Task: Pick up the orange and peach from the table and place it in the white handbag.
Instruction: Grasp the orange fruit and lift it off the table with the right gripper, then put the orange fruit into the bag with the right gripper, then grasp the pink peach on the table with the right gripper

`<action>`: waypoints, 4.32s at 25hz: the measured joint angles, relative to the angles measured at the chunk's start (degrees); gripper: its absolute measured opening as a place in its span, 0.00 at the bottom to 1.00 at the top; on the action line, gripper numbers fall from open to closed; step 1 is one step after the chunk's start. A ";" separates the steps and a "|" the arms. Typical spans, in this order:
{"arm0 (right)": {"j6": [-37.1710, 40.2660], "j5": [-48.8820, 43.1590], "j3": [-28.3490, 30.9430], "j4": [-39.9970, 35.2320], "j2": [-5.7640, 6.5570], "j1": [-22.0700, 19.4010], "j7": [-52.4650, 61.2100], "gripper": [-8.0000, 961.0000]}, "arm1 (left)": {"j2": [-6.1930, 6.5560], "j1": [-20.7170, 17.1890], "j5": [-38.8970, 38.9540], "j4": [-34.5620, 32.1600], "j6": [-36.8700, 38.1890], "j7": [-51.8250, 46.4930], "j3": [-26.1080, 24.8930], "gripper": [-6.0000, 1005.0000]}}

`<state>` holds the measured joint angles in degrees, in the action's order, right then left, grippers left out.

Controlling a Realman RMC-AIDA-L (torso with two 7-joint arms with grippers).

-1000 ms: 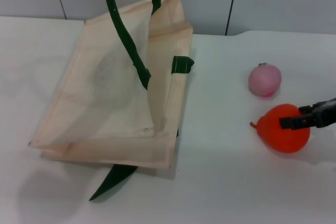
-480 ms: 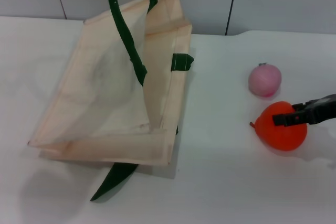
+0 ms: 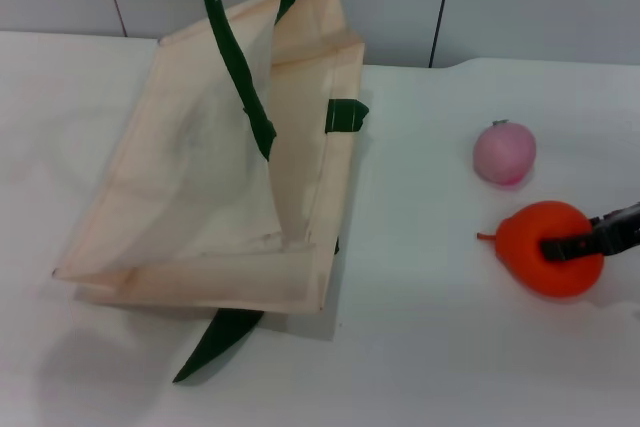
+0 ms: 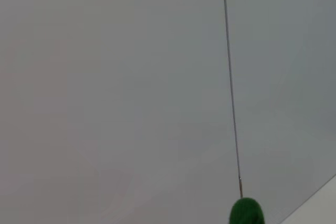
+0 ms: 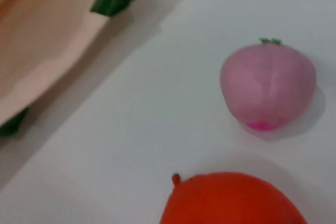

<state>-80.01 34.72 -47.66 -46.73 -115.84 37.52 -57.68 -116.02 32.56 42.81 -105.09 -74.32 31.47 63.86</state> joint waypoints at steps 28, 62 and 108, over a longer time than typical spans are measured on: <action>-1.23 -1.47 -0.69 -2.75 -0.16 0.34 -0.20 0.52 | -0.17 -1.90 -0.20 -2.93 0.05 -0.01 0.39 0.13; 3.93 31.29 -10.63 -2.24 -0.44 5.80 -6.84 0.25 | -0.24 -0.45 1.71 -7.59 0.47 0.04 4.05 0.13; 11.86 32.46 -11.27 14.54 0.32 16.11 -10.90 0.75 | -0.26 0.16 0.06 -9.08 0.84 -2.42 5.38 0.12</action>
<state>-68.15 67.18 -58.93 -32.19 -115.51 53.63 -68.58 -116.28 32.71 42.87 -114.17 -73.48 29.05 69.23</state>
